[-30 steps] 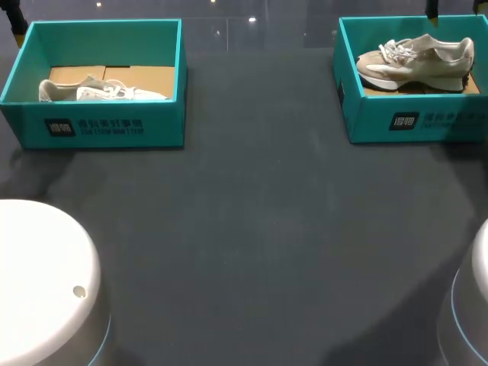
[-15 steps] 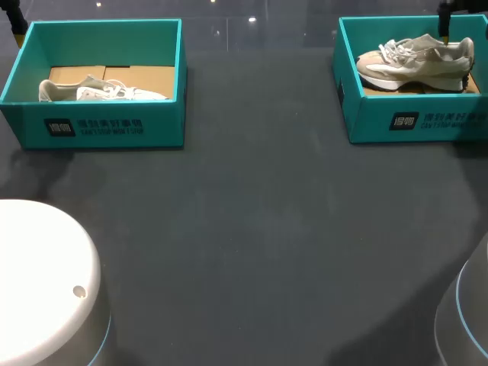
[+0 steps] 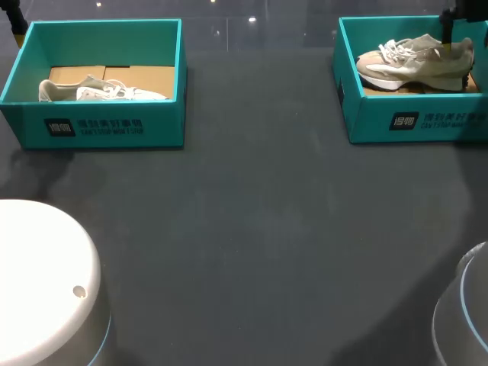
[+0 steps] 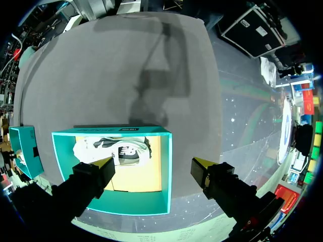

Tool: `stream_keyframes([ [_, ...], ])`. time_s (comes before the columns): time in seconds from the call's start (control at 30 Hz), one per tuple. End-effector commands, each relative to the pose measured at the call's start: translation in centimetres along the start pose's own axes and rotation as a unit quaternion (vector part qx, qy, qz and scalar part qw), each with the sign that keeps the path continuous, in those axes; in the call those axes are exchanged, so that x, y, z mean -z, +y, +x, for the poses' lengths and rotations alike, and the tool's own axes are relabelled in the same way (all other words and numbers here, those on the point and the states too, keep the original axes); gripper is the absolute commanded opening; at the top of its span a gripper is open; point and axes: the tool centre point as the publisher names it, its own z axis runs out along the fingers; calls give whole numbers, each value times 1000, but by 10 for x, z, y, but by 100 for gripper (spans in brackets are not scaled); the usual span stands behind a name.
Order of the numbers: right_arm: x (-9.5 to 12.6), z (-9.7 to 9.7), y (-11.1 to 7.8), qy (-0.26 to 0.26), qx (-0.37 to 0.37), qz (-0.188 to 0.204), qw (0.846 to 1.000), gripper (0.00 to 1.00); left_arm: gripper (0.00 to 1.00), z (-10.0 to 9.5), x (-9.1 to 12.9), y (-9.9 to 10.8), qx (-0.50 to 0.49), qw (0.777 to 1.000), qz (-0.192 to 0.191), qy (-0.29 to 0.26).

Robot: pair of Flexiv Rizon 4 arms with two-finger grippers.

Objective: Take the shoe out of the shoebox, open the shoe tongue, remove and reinsert the insole, then place the shoe into the shoebox

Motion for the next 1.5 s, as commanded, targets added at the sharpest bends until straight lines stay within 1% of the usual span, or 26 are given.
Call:
stream_keyframes([
  [0.03,-10,1,14,-5,-1,18,1000,77,100,1,0,-1,0,1000,-1,1],
  [0.07,-12,0,14,-6,-3,20,1000,76,100,1,0,-1,0,1000,-1,1],
  [0.13,-16,0,15,-7,-4,23,1000,80,100,1,0,-1,0,1000,-1,1],
  [0.2,-19,-2,16,-10,-5,26,1000,80,100,1,0,-1,0,1000,-1,1],
  [0.27,-23,-3,17,-11,-8,28,1000,78,100,1,0,-1,0,1000,-1,1],
  [0.33,-26,-4,18,-13,-11,33,999,78,100,1,0,-1,0,1000,-1,1],
  [0.43,-31,-6,19,-13,-13,39,999,76,100,1,0,-1,0,1000,-1,1],
  [0.53,-35,-6,18,-14,-13,44,999,72,100,1,0,-1,0,1000,-1,1],
  [0.6,-39,-6,18,-12,-14,47,999,74,100,1,0,-1,0,1000,-1,1],
  [0.63,-40,-6,17,-12,-15,48,999,74,100,1,0,-1,0,1000,-1,1],
  [1.27,-67,-9,8,18,-28,72,997,75,100,1,0,-1,0,1000,-1,1],
  [1.5,-76,-10,6,33,-26,79,996,73,100,1,0,-1,0,1000,-1,1],
])
